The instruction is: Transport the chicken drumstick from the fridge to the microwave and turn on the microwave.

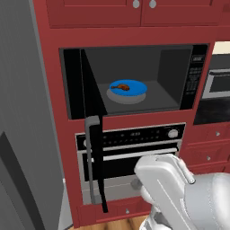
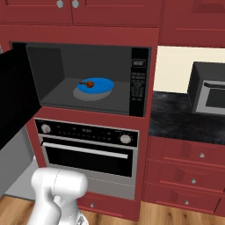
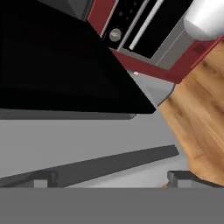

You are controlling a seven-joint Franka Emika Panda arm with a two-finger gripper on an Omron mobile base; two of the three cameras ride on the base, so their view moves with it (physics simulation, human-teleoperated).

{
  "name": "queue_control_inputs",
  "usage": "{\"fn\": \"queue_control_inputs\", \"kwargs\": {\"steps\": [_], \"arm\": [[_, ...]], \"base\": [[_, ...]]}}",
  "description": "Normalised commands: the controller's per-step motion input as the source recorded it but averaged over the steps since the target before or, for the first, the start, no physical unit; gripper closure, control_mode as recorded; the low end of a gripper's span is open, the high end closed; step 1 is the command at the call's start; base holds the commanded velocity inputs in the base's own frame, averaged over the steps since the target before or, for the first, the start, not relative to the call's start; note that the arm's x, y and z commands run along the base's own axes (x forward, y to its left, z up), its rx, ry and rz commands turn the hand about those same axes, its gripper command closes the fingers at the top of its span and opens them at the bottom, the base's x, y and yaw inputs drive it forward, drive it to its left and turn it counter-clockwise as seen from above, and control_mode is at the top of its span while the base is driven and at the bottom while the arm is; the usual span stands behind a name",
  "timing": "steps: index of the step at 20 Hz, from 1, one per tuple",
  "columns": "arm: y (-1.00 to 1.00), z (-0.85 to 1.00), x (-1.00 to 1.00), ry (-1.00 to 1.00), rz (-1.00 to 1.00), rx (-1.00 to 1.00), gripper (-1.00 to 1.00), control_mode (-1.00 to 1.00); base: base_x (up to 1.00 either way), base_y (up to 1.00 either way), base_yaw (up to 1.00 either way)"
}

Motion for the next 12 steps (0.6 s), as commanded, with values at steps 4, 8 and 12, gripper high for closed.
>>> {"fn": "queue_control_inputs", "kwargs": {"steps": [4,8,12], "arm": [[0.18,-0.19,0.06,0.00,-0.22,0.11,-1.00,-1.00],[0.19,-0.16,0.01,0.00,-0.12,0.08,-1.00,-1.00],[0.11,-0.21,0.04,0.00,-0.04,0.05,-1.00,-1.00]], "base": [[0.00,0.00,0.00],[0.00,0.00,0.00],[0.00,0.00,0.00]]}}
